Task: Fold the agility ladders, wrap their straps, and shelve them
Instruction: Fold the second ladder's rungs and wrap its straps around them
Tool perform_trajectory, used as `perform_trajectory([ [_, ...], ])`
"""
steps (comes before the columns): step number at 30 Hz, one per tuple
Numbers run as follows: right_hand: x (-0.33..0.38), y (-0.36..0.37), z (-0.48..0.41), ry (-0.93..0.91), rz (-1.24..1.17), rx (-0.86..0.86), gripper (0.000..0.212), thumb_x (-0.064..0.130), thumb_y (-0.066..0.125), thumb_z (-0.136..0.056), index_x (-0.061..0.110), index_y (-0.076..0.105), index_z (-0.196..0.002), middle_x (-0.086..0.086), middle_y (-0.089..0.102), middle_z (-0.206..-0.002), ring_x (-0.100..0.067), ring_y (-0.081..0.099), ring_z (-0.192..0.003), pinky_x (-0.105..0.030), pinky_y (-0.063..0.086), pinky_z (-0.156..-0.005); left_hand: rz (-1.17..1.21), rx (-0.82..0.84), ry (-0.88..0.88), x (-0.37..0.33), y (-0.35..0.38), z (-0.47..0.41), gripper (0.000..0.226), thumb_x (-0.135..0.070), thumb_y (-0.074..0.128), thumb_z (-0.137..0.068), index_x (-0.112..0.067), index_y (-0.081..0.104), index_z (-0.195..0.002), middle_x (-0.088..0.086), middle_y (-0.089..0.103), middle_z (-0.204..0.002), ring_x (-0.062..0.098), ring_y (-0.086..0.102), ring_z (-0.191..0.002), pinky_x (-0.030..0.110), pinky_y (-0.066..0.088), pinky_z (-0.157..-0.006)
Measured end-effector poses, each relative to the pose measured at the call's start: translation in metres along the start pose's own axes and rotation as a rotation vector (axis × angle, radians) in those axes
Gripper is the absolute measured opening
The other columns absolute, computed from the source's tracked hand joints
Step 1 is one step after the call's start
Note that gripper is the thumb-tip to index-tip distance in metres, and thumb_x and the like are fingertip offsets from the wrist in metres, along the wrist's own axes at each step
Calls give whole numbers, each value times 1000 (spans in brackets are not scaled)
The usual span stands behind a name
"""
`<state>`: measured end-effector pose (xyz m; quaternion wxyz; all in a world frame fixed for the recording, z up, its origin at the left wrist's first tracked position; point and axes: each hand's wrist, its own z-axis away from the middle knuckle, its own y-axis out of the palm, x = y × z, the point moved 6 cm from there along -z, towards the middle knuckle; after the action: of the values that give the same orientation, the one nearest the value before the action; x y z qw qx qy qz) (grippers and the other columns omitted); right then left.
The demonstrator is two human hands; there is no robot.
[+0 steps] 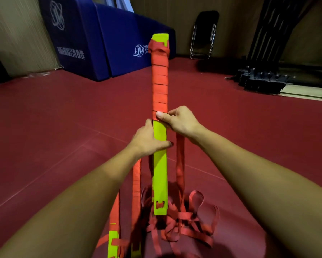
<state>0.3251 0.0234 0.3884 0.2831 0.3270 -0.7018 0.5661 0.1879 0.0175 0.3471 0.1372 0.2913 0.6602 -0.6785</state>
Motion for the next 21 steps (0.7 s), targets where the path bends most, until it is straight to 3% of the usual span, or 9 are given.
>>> perform_trajectory([
  [2, 0, 0, 0, 0, 83, -12, 61, 59, 65, -85, 4, 58, -58, -16, 44, -55, -22, 36, -54, -37, 30, -54, -94, -19, -23, 3, -2, -1, 89, -70, 73, -51, -20, 51, -121, 9, 65, -116, 33, 61, -112, 37, 51, -88],
  [4, 0, -1, 0, -1, 136, -13, 64, 63, 65, -82, 7, 56, -53, -22, 51, -58, -25, 41, -54, -38, 37, -56, -124, -27, -41, 5, -3, -1, 83, -69, 75, -50, -22, 56, -116, 8, 68, -113, 34, 63, -111, 36, 52, -86],
  [7, 4, 0, 4, -1, 96, 51, 56, 56, 68, -84, 13, 56, -51, -8, 54, -51, -13, 43, -44, -31, 37, -53, -93, -66, -56, 8, -7, -2, 68, -50, 86, -63, -15, 56, -113, 12, 68, -111, 36, 63, -109, 37, 53, -86],
  [10, 13, 1, 11, -21, -96, 204, 43, 32, 66, -93, 14, 56, -56, -2, 54, -54, -6, 40, -42, -19, 33, -48, 59, -45, -73, 13, -11, -6, 54, -27, 89, -67, -15, 61, -112, 5, 72, -105, 25, 68, -102, 30, 51, -81],
  [14, 14, -2, 13, -36, -306, 304, 27, 18, 62, -96, 13, 61, -69, -2, 59, -62, -8, 45, -50, -19, 36, -53, 460, 82, -46, 15, -9, -5, 45, 8, 76, -74, -18, 63, -108, 3, 75, -99, 23, 70, -98, 36, 56, -90],
  [16, 11, -4, 12, -34, -358, 296, 11, 19, 66, -94, 12, 66, -84, -3, 57, -60, -9, 44, -49, -19, 35, -51, 581, 150, -6, 9, -8, 2, 48, 18, 65, -80, -22, 60, -105, 6, 68, -100, 19, 63, -93, 29, 53, -80],
  [18, 8, -5, 11, -19, -423, 280, 14, 19, 70, -91, 11, 65, -100, -1, 54, -57, -10, 43, -49, -18, 35, -48, 613, 196, 16, 4, -9, 6, 54, 22, 58, -82, -25, 56, -109, 10, 63, -104, 17, 59, -95, 23, 51, -74],
  [21, 8, -4, 11, -19, -468, 249, 21, 19, 71, -91, 6, 65, -106, 0, 51, -57, -8, 42, -49, -17, 33, -47, 540, 230, 65, -1, -7, 4, 56, 14, 62, -83, -14, 50, -129, 12, 61, -105, 20, 58, -94, 28, 49, -73],
])
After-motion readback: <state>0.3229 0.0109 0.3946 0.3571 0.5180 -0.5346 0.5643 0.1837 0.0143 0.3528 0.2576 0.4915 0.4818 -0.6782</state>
